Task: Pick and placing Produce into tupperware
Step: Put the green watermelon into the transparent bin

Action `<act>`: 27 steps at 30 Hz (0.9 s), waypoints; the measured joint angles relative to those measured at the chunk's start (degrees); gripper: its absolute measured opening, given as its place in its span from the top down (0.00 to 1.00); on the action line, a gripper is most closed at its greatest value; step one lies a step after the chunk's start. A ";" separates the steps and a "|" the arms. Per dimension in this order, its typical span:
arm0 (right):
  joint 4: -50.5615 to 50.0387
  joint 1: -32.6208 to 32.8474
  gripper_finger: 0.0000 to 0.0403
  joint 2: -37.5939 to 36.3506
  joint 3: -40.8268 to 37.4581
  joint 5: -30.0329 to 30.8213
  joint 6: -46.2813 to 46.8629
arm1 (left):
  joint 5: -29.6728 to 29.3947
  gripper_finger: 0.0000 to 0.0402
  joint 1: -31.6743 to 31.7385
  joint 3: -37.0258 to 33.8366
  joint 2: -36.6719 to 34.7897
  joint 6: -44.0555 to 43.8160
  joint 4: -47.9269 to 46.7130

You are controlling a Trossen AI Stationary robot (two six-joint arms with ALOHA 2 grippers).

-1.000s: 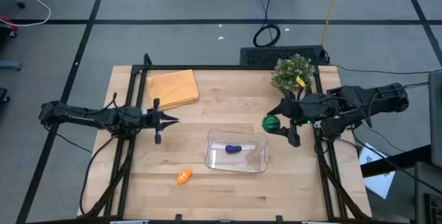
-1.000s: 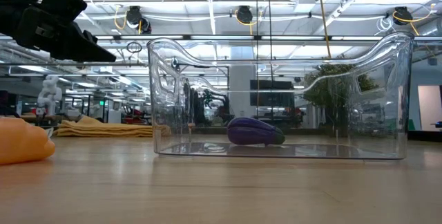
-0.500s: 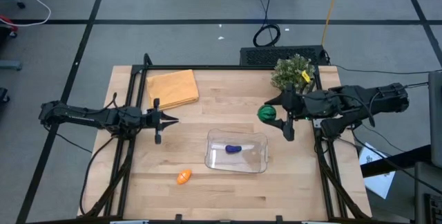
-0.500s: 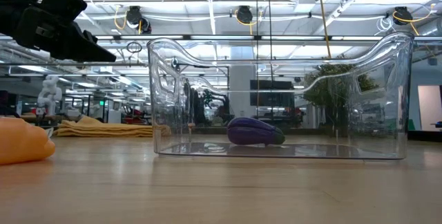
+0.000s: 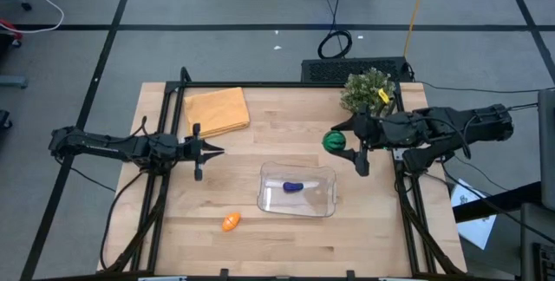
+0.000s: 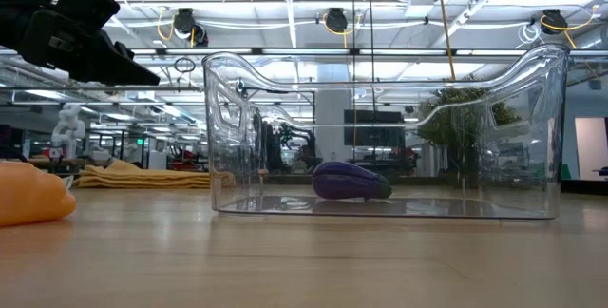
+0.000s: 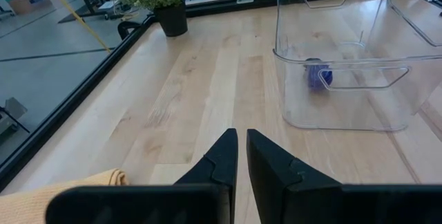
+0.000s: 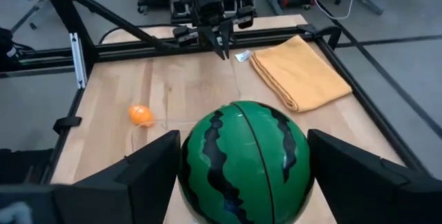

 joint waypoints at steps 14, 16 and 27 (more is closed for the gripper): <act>11.59 -5.77 0.27 6.90 0.00 -10.70 -2.48 | 0.00 0.91 0.00 0.00 0.00 0.00 0.04; 13.51 -7.07 0.27 7.61 0.00 -13.21 -2.47 | 0.00 0.91 0.00 0.00 0.00 0.00 0.02; 13.72 -14.94 0.27 7.98 0.00 -23.85 -3.05 | 0.00 0.91 -0.01 0.00 0.00 0.02 0.00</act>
